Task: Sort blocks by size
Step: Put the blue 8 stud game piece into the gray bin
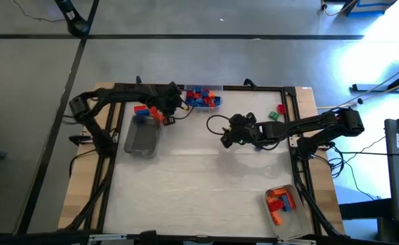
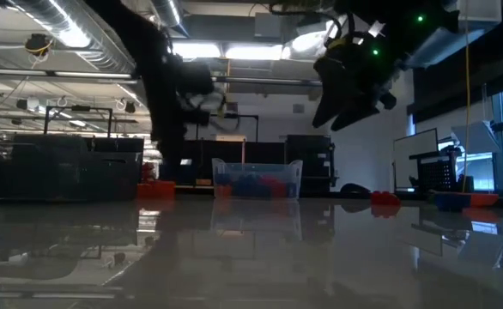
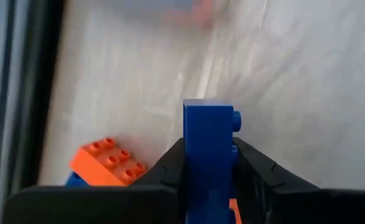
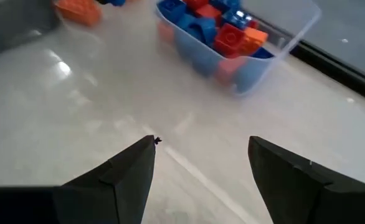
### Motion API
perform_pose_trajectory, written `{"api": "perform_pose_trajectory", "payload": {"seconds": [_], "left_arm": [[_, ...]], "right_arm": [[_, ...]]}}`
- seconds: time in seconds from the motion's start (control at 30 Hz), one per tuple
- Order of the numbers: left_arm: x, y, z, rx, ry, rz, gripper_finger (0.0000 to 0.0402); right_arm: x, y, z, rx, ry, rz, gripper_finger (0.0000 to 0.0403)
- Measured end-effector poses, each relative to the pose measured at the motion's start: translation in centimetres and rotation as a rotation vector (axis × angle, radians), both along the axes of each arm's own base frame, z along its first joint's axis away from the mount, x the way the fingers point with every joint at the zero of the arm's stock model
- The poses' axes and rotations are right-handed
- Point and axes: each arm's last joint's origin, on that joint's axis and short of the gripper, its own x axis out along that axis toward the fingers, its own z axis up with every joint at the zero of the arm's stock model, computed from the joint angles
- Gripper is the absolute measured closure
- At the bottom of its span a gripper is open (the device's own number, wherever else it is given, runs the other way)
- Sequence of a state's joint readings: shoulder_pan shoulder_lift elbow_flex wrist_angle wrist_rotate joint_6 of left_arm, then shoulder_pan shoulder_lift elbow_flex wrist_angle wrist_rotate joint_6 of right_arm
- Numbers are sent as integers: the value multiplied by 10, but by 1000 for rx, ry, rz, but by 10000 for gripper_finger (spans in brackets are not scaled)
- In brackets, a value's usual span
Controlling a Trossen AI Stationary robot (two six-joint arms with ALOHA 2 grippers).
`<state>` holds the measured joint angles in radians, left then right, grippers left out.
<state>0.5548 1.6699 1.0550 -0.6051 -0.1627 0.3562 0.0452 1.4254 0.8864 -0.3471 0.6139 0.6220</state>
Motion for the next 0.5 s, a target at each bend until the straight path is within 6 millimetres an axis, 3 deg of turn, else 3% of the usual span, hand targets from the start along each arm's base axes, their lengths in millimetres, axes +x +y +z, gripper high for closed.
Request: {"api": "perform_pose_trajectory", "payload": {"seconds": [0.27, 0.5], "left_arm": [[-7, -60, 79, 53, -297, -143, 324], [-10, -105, 121, -2, -584, -354, 325]], "right_arm": [[8, 1, 8, -99, -21, 111, 145], [31, 6, 29, -222, -213, 414, 145]]}}
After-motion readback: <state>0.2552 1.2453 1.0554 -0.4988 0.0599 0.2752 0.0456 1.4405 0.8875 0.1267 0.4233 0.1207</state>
